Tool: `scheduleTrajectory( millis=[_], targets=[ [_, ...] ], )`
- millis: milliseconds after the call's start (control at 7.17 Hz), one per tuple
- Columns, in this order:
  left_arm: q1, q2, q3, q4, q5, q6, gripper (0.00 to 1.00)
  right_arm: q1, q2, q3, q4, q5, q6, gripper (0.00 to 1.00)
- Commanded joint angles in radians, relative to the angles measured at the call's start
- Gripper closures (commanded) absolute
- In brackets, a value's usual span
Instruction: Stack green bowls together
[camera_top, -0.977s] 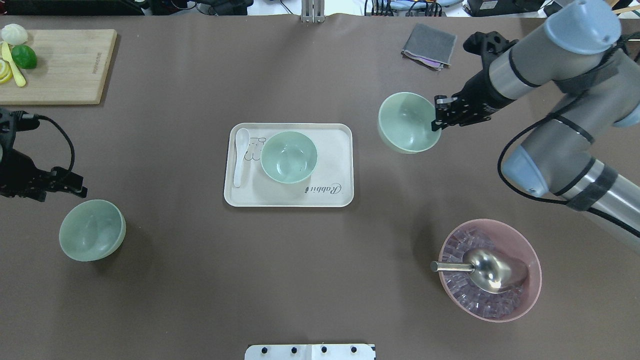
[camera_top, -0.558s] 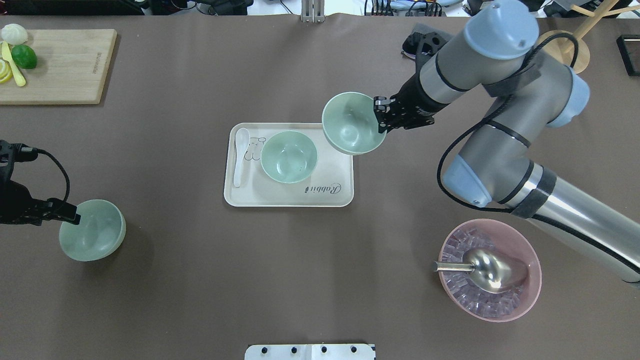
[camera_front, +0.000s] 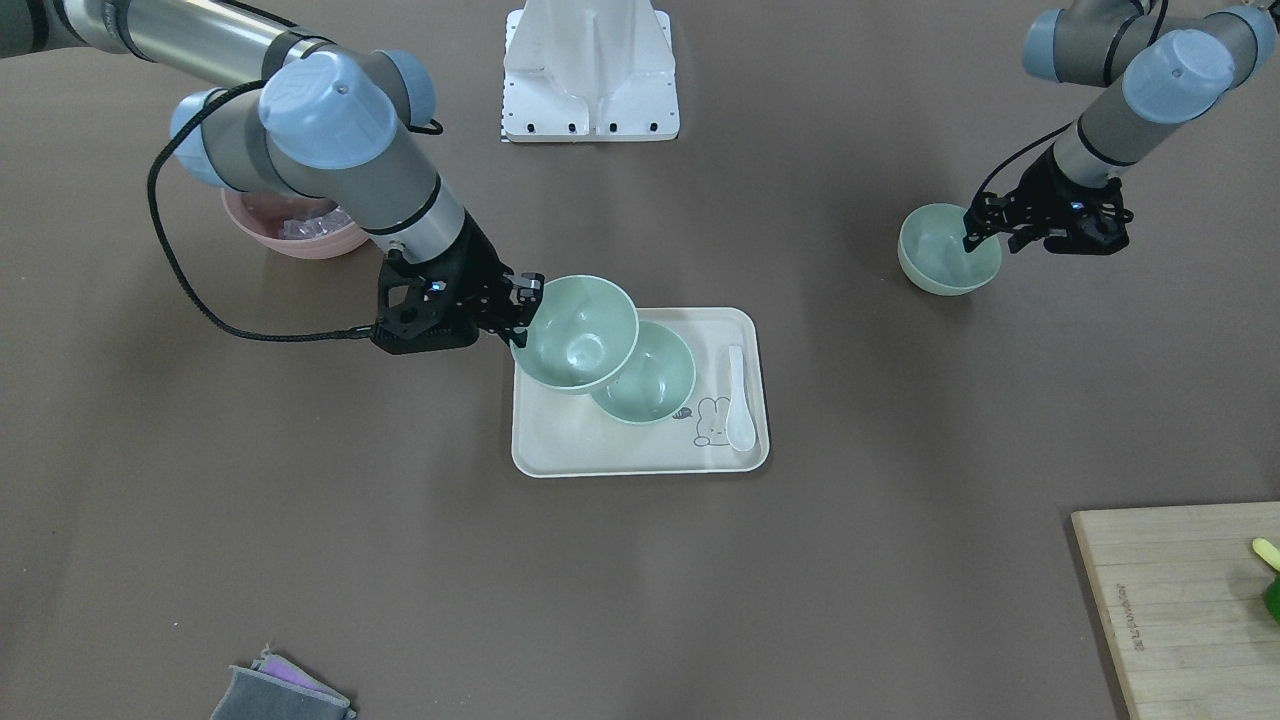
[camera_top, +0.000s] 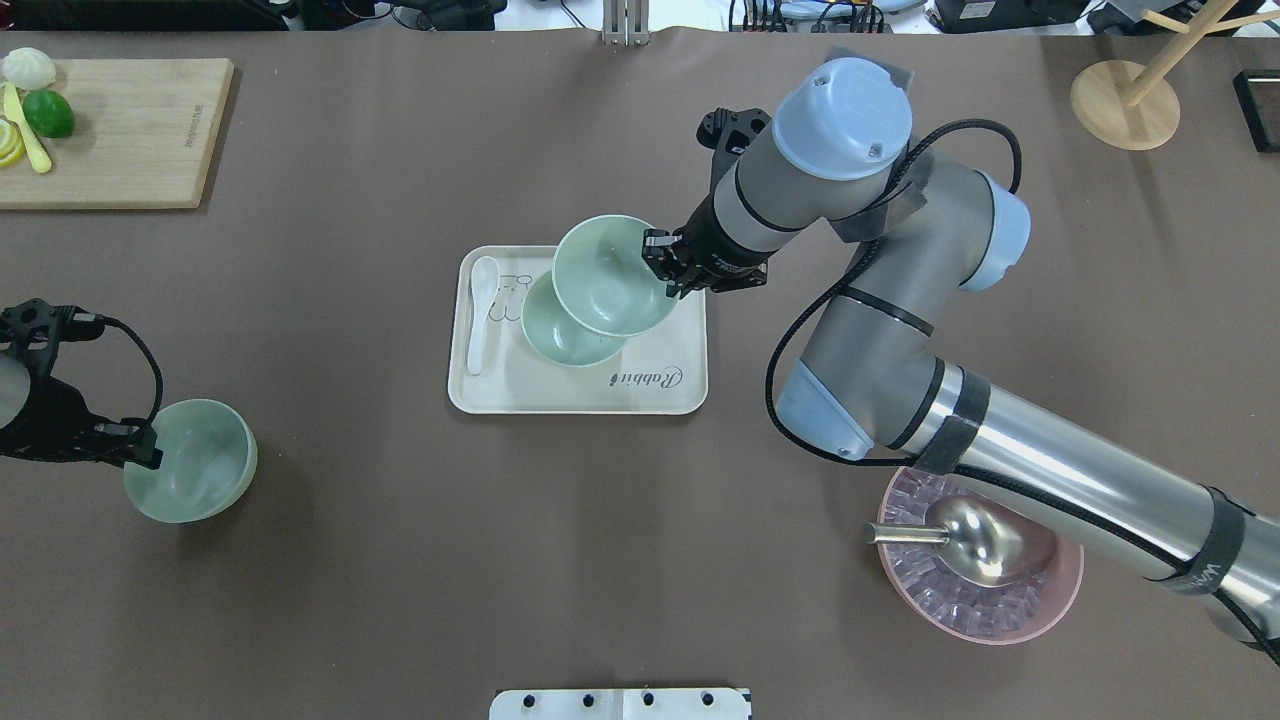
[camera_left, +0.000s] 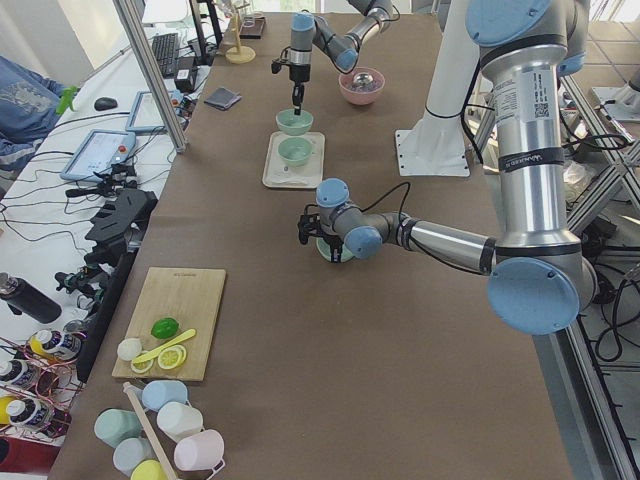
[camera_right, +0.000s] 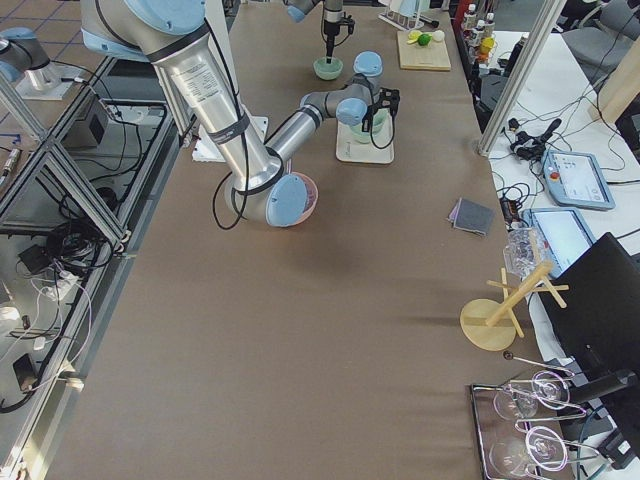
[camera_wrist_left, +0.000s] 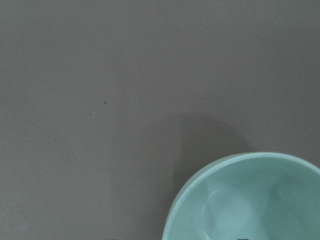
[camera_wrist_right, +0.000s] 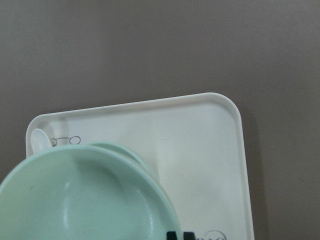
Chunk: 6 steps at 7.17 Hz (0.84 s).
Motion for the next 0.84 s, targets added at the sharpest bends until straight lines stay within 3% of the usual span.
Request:
scheduleTrajectory(
  millis=[0, 140, 279, 698],
  targets=[
    [0.001, -0.009, 0.004, 0.000, -0.002, 0.001, 1.00, -0.010, 0.058, -0.064, 0.006, -0.003, 0.020, 1.00],
    [0.001, -0.012, 0.004, -0.001, -0.022, 0.001, 1.00, -0.013, 0.075, -0.113, 0.084, 0.000, 0.052, 1.00],
    [0.001, -0.012, 0.005, -0.001, -0.036, 0.001, 1.00, -0.018, 0.076, -0.209, 0.268, 0.003, 0.162, 1.00],
    [0.001, -0.017, -0.001, 0.000, -0.036, -0.014, 1.00, -0.018, 0.089, -0.250, 0.313, 0.034, 0.192, 1.00]
  ],
)
